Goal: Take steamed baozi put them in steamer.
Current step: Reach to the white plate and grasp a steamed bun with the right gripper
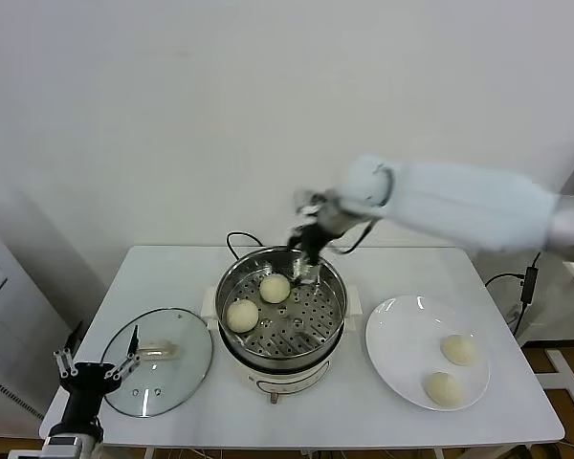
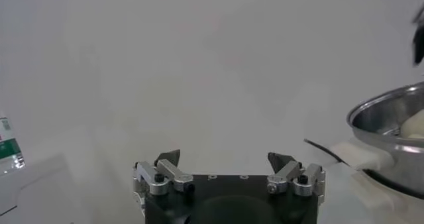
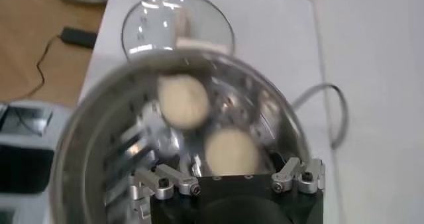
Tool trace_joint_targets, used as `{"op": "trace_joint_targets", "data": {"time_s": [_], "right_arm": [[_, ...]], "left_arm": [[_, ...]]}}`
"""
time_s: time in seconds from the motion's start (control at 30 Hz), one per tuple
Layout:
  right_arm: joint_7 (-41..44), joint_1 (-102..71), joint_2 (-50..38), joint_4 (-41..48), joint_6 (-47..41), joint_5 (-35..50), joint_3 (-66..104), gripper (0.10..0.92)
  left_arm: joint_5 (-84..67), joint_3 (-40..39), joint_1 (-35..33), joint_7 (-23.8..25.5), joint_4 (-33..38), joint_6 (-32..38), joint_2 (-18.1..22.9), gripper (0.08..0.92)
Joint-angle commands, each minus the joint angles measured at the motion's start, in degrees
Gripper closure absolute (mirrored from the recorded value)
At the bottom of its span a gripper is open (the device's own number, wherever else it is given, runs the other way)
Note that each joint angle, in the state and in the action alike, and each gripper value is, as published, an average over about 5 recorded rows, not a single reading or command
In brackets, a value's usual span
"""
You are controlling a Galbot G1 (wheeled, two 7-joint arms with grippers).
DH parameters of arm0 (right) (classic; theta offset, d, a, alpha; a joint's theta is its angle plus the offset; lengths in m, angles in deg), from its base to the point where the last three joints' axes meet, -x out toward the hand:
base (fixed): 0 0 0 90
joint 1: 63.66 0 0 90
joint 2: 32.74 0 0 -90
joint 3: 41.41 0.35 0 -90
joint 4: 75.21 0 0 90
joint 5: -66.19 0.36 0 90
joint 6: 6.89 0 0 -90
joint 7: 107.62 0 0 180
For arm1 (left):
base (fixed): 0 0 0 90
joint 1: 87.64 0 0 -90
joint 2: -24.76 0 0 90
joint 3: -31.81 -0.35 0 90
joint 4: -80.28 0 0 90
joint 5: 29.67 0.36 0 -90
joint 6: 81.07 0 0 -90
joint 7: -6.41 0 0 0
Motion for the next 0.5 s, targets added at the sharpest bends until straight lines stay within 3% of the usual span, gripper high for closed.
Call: {"op": "trace_joint_targets", "data": {"time_s": [0.03,0.27,0.5], "right_arm": [[15.86,-0.48,-19.41,1.55,11.84,-19.23,-0.59,0.203],[14.97,-16.02,-26.88,-5.72,14.26,-31.58,5.77,0.203],[13.93,-35.54,-28.43,-6.25,15.67,-38.58,19.08,0.203]], "left_arm": [[0.64,-0.64,0.39,0.03,-0.44,-0.43,-0.12,0.177],[2.01,-1.49,0.01,0.17,-0.76,-0.22,0.61,0.177],[2.64,-1.46,-0.22,0.13,-0.53,-0.36,0.75,0.177]]}}
